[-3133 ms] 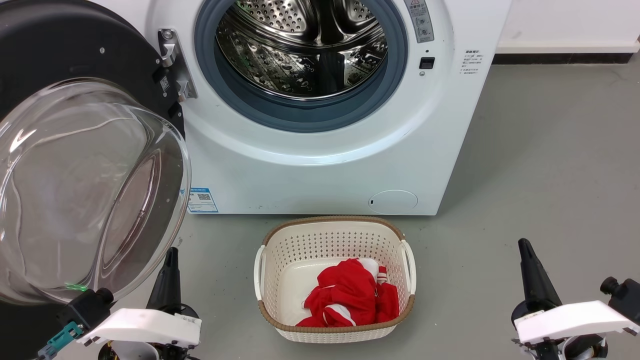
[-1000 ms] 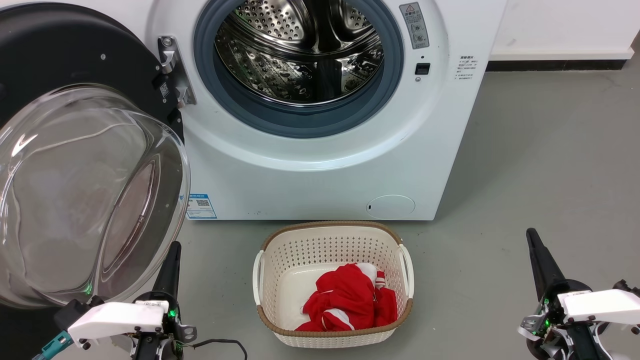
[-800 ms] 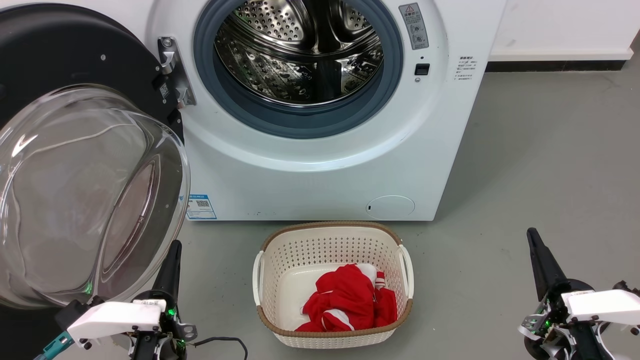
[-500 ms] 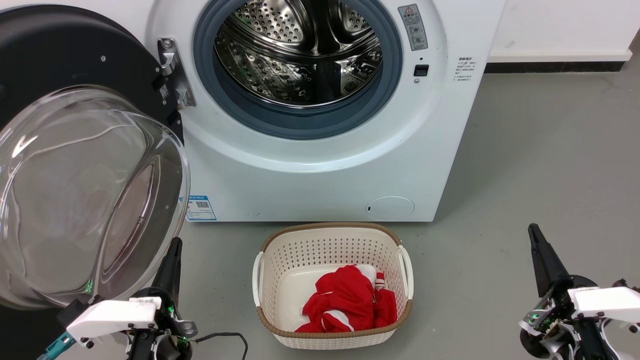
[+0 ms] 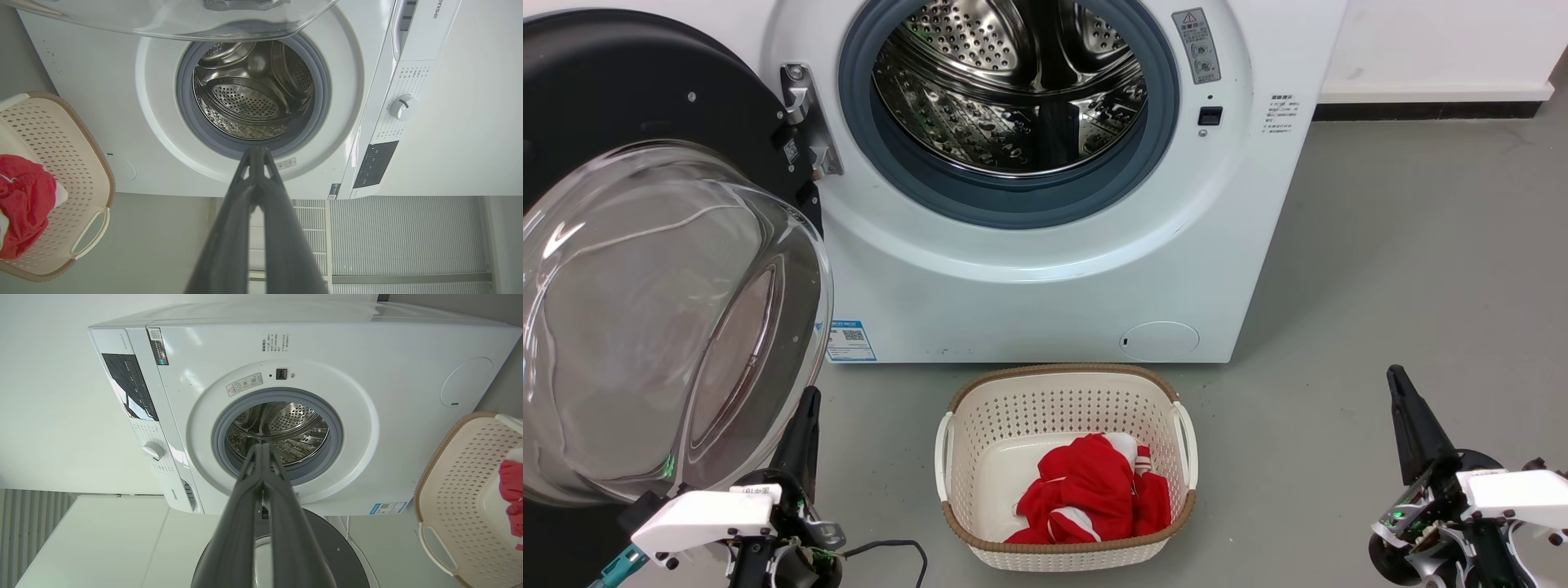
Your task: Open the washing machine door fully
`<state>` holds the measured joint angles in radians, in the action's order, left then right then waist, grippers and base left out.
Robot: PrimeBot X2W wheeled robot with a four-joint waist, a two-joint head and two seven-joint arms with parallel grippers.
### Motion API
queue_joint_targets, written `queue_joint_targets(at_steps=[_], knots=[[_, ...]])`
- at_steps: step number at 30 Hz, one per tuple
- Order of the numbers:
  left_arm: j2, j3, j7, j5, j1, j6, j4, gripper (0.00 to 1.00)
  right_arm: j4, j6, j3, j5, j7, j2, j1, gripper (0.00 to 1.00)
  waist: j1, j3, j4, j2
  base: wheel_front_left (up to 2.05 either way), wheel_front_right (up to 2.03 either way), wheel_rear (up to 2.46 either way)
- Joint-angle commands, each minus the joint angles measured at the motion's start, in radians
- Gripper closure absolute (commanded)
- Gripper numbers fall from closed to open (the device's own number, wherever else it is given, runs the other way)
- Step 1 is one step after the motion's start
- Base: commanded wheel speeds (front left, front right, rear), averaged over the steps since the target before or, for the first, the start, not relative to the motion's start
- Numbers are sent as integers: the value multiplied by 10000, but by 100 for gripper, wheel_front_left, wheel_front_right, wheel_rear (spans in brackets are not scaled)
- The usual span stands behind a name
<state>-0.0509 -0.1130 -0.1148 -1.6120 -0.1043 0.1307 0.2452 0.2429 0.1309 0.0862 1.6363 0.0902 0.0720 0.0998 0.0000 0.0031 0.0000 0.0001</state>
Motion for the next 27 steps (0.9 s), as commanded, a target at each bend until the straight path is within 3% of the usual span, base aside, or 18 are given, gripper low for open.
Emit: queue_joint_targets(at_steps=[1, 27], knots=[[14, -31, -26, -15, -85, 0, 15, 100, 20, -3, 17, -17, 62, -31, 121, 100, 0, 0, 0, -1, 0, 0, 0], [13, -28, -24, -17, -83, 0, 12, 100, 24, -3, 101, -93, 113, -80, 128, 100, 0, 0, 0, -1, 0, 0, 0]])
